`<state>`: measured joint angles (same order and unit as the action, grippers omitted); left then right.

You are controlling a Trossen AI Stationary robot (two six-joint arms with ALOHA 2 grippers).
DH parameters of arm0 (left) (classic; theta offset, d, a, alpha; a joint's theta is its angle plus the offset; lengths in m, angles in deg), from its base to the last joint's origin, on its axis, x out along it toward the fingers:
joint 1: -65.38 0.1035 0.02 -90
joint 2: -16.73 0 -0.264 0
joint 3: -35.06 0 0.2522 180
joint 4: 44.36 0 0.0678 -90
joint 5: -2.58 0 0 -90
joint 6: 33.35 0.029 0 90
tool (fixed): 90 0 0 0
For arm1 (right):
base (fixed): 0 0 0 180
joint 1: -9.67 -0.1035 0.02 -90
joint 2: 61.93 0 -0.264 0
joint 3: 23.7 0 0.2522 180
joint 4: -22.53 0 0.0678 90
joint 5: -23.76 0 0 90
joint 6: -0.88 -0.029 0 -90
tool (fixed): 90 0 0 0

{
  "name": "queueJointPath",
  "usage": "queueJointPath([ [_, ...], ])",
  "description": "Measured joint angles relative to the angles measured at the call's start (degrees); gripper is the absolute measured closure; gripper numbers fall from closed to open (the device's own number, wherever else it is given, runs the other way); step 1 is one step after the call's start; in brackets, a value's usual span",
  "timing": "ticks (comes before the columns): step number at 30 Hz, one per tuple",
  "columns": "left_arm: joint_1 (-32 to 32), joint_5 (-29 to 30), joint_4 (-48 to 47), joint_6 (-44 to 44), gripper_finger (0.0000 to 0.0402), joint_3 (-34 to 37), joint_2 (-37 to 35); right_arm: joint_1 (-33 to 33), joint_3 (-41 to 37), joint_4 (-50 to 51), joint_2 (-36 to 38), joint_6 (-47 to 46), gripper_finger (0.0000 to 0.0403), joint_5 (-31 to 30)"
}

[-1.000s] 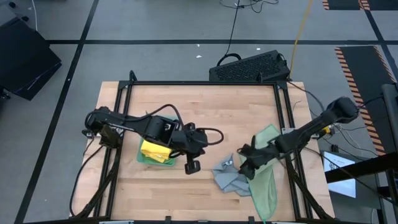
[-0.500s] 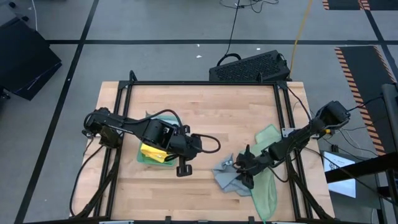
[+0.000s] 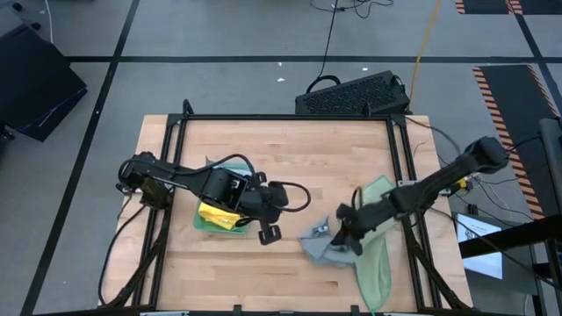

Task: Fold microfiber towels
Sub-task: Fold the gray microfiber cloth

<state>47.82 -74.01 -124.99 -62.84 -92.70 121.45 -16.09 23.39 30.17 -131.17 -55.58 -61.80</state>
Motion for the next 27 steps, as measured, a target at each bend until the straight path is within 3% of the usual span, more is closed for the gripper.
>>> queueJointPath([
  [4, -0.61, 2.06, 7.51, 0.24, 0.0357, 0.00, 0.02, 3.44, 0.80, 1.08, 9.48, -0.76, 0.0400, 1.81],
  [8, -1.37, 7.84, 16.69, 1.10, 0.0302, 0.00, 0.63, 8.09, 0.85, 1.92, 16.92, -7.54, 0.0401, 2.23],
  [12, -1.77, 12.50, 21.88, 5.54, 0.0236, 0.28, 2.90, 12.31, 0.85, 2.09, 21.50, -6.63, 0.0401, 10.08],
  [19, -3.30, 13.03, 27.53, 13.49, 0.0159, 0.39, 7.88, 17.61, 0.92, 0.21, 23.71, -11.61, 0.0402, 18.35],
  [27, -3.30, 14.54, 32.40, 14.82, 0.0144, 0.23, 10.45, 23.70, 0.85, -1.44, 23.87, -16.26, 0.0402, 22.78],
])
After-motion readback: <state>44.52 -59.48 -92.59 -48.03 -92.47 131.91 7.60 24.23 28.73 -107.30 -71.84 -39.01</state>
